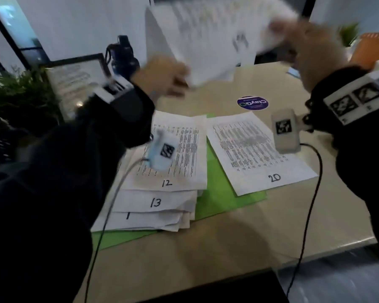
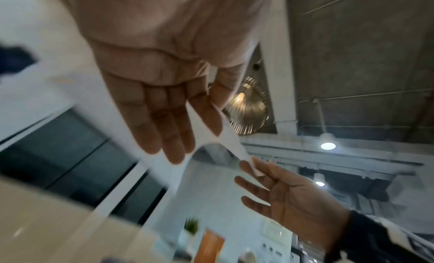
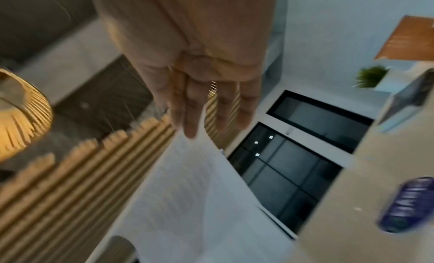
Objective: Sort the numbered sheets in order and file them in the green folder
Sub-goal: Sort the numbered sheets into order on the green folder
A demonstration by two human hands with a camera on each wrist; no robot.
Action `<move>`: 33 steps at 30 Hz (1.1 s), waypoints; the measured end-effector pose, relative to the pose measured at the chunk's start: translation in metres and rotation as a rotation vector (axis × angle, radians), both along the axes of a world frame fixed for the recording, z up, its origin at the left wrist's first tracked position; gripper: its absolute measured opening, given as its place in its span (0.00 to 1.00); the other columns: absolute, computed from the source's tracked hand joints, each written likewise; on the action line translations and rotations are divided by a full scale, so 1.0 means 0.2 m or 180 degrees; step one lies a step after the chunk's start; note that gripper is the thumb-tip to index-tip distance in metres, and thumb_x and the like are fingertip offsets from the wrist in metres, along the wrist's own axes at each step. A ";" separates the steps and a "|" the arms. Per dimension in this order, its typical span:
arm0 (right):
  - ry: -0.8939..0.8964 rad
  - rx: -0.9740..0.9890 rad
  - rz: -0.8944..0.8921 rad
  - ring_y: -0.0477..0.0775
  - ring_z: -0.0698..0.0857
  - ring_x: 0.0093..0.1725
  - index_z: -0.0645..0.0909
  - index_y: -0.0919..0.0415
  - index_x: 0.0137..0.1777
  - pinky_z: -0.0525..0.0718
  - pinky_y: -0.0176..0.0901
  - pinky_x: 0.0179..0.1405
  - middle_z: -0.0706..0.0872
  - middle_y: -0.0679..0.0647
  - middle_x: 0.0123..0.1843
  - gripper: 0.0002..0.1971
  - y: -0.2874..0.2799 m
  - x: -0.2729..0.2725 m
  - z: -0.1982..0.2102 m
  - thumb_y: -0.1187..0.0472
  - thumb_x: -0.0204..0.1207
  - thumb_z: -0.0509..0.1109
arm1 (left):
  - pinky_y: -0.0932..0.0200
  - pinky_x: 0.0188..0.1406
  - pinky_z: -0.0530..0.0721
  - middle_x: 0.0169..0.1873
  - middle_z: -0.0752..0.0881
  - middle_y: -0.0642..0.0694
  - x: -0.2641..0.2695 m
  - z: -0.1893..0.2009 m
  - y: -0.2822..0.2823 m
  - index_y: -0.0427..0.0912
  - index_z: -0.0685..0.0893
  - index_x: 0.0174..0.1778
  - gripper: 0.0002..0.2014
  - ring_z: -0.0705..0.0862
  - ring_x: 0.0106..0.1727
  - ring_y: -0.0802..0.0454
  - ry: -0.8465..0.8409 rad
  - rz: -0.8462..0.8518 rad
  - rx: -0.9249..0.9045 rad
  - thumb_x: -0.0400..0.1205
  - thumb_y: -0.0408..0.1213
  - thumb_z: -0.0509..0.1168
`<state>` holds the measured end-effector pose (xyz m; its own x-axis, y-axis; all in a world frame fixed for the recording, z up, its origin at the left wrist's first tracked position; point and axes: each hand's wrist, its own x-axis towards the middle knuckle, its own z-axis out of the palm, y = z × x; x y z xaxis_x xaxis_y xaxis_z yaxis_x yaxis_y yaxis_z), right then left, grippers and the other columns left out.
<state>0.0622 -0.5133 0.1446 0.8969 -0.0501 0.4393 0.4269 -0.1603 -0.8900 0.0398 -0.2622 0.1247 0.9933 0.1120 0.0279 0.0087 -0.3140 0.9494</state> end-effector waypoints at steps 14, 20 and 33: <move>0.2879 -0.0457 0.0216 0.57 0.81 0.38 0.79 0.62 0.55 0.82 0.50 0.41 0.80 0.57 0.45 0.06 -0.30 0.00 -0.65 0.66 0.81 0.62 | 0.61 0.24 0.74 0.24 0.86 0.41 -0.04 -0.68 -0.36 0.30 0.80 0.32 0.16 0.81 0.24 0.50 0.2269 -0.0907 0.0500 0.83 0.34 0.59; 0.2603 0.0093 -0.0316 0.56 0.80 0.35 0.77 0.62 0.38 0.80 0.47 0.39 0.79 0.55 0.39 0.12 -0.32 0.05 -0.66 0.70 0.82 0.57 | 0.63 0.24 0.76 0.21 0.87 0.46 0.00 -0.69 -0.40 0.33 0.81 0.32 0.16 0.82 0.18 0.56 0.2443 -0.1041 0.0945 0.83 0.36 0.58; 0.2953 -0.1497 -0.0576 0.61 0.82 0.45 0.81 0.70 0.47 0.78 0.45 0.35 0.84 0.65 0.54 0.07 -0.49 -0.06 -0.76 0.69 0.80 0.62 | 0.70 0.12 0.63 0.26 0.73 0.45 -0.04 -0.73 -0.47 0.38 0.70 0.29 0.18 0.70 0.13 0.58 0.2305 -0.1221 0.1004 0.86 0.37 0.55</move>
<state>0.0505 -0.6119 -0.0077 0.8876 -0.2195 -0.4048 -0.4537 -0.5672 -0.6873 0.0309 -0.3557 -0.0205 0.7465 -0.1398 -0.6505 0.4154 -0.6658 0.6198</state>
